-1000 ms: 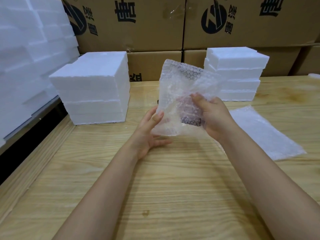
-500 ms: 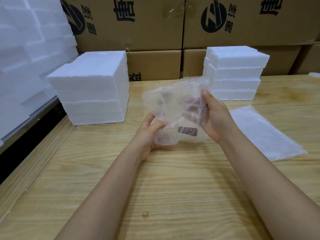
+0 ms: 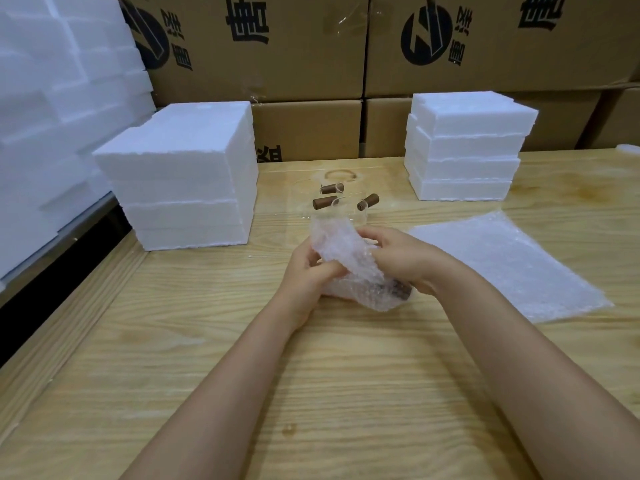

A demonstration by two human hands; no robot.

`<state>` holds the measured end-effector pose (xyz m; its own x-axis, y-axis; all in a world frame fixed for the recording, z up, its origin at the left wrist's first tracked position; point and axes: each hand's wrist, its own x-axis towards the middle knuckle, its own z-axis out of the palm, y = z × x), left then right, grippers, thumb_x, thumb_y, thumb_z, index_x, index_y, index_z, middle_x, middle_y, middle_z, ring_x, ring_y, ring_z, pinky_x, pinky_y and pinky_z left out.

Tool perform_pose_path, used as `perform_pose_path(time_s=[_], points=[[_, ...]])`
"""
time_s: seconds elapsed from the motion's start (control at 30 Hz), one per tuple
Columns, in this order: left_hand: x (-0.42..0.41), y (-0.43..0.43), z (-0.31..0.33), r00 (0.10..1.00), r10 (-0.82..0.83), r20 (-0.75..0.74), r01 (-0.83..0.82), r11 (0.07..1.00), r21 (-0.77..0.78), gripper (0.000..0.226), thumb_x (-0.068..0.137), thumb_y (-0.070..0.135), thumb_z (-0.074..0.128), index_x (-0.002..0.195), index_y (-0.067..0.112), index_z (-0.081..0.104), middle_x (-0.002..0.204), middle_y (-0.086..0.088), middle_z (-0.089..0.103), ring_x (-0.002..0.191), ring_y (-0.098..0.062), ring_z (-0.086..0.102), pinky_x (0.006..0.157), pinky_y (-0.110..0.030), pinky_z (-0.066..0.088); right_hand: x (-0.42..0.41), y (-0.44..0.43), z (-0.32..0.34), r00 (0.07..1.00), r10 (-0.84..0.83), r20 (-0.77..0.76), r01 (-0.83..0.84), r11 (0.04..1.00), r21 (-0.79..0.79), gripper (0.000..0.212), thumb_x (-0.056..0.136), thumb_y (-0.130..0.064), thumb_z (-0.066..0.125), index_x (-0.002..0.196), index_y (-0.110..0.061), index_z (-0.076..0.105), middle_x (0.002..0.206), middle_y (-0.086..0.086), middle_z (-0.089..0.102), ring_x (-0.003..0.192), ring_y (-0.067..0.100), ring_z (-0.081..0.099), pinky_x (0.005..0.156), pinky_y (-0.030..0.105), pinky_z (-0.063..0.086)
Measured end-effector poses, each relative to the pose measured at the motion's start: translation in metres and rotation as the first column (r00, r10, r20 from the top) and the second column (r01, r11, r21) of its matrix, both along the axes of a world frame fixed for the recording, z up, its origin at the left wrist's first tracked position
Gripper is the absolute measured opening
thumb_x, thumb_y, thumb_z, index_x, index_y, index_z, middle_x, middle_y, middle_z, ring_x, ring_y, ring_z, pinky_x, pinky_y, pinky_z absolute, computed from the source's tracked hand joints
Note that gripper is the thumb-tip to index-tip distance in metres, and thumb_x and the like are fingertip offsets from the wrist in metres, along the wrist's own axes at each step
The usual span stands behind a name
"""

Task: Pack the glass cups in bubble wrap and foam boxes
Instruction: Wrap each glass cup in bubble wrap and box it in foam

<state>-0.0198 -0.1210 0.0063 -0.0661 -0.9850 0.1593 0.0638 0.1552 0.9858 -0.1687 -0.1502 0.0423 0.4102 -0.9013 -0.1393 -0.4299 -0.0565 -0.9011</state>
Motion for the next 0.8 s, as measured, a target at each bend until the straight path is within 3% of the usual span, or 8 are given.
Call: perform_pose_path(time_s=[0.1, 0.23, 0.33, 0.4, 0.5, 0.6, 0.67, 0.8], points=[[-0.003, 0.001, 0.006, 0.991, -0.092, -0.097, 0.089, 0.996, -0.026, 0.051, 0.070, 0.012, 0.054, 0.121, 0.014, 0.057, 0.113, -0.011, 0.064, 0.103, -0.027, 0.061, 0.082, -0.039, 0.051, 0.002, 0.000, 0.003, 0.986, -0.111, -0.120, 0.094, 0.986, -0.138, 0.043, 0.093, -0.015, 0.054, 0.133, -0.028, 0.051, 0.126, 0.001, 0.059, 0.102, 0.021, 0.063, 0.086, 0.040, 0.055], [-0.008, 0.004, 0.013, 0.995, -0.100, -0.026, 0.101, 0.995, 0.019, 0.045, 0.078, 0.029, 0.055, 0.124, 0.031, 0.054, 0.127, -0.005, 0.059, 0.117, -0.023, 0.059, 0.092, -0.041, 0.050, 0.002, 0.003, 0.005, 0.942, -0.215, -0.259, 0.109, 0.923, -0.368, 0.059, 0.084, 0.003, 0.041, 0.131, -0.031, 0.052, 0.119, 0.000, 0.057, 0.092, 0.017, 0.059, 0.063, 0.020, 0.049], [-0.012, 0.000, 0.011, 0.995, -0.049, 0.092, 0.042, 0.996, 0.076, 0.055, 0.081, 0.021, 0.063, 0.130, 0.038, 0.046, 0.128, 0.000, 0.055, 0.117, -0.014, 0.057, 0.092, -0.036, 0.050, 0.006, 0.004, 0.002, 0.901, -0.284, -0.329, 0.104, 0.876, -0.471, 0.058, 0.082, 0.001, 0.046, 0.132, -0.028, 0.053, 0.133, 0.006, 0.054, 0.116, 0.024, 0.053, 0.087, 0.034, 0.049], [-0.012, -0.004, 0.013, 0.992, -0.028, 0.124, 0.008, 0.987, 0.158, 0.053, 0.091, 0.010, 0.056, 0.138, 0.031, 0.044, 0.131, -0.007, 0.054, 0.116, -0.023, 0.059, 0.092, -0.041, 0.051, 0.008, 0.005, 0.002, 0.910, -0.295, -0.291, 0.124, 0.863, -0.490, 0.057, 0.081, 0.000, 0.047, 0.129, -0.030, 0.055, 0.133, 0.006, 0.055, 0.116, 0.023, 0.053, 0.089, 0.035, 0.048], [-0.008, -0.008, 0.013, 0.973, 0.015, 0.232, -0.058, 0.982, 0.181, 0.049, 0.091, -0.001, 0.047, 0.135, 0.018, 0.051, 0.127, -0.012, 0.061, 0.112, -0.023, 0.063, 0.094, -0.040, 0.053, 0.005, 0.006, 0.011, 0.976, -0.131, -0.172, 0.053, 0.916, -0.398, 0.053, 0.083, -0.005, 0.054, 0.128, -0.032, 0.055, 0.124, -0.002, 0.060, 0.105, 0.009, 0.057, 0.077, 0.015, 0.046], [-0.004, -0.007, 0.012, 0.972, 0.124, 0.201, -0.149, 0.982, 0.118, 0.049, 0.088, -0.008, 0.047, 0.120, 0.028, 0.058, 0.105, 0.000, 0.067, 0.083, -0.002, 0.068, 0.066, -0.018, 0.054, -0.006, 0.008, 0.022, 0.994, 0.088, -0.063, -0.096, 0.986, -0.139, 0.058, 0.086, -0.017, 0.063, 0.136, -0.038, 0.044, 0.131, -0.005, 0.052, 0.117, 0.009, 0.053, 0.089, 0.022, 0.046], [-0.001, -0.006, 0.012, 0.971, 0.147, 0.187, -0.166, 0.982, 0.086, 0.061, 0.083, -0.015, 0.044, 0.122, 0.030, 0.059, 0.102, -0.001, 0.065, 0.073, -0.002, 0.066, 0.057, -0.015, 0.050, -0.015, 0.007, 0.025, 0.989, 0.114, -0.094, -0.117, 0.992, -0.035, 0.064, 0.086, -0.023, 0.063, 0.141, -0.040, 0.036, 0.136, -0.005, 0.045, 0.124, 0.007, 0.044, 0.086, 0.019, 0.040], [-0.004, -0.003, 0.010, 0.971, 0.182, 0.153, -0.186, 0.982, 0.017, 0.068, 0.077, -0.019, 0.040, 0.117, 0.031, 0.061, 0.102, -0.008, 0.068, 0.077, -0.006, 0.068, 0.063, -0.022, 0.055, -0.014, 0.008, 0.020, 0.981, 0.108, -0.159, -0.107, 0.994, 0.015, 0.039, 0.086, -0.017, 0.062, 0.123, -0.024, 0.054, 0.093, -0.016, 0.067, 0.077, -0.002, 0.060, 0.063, 0.017, 0.046]])
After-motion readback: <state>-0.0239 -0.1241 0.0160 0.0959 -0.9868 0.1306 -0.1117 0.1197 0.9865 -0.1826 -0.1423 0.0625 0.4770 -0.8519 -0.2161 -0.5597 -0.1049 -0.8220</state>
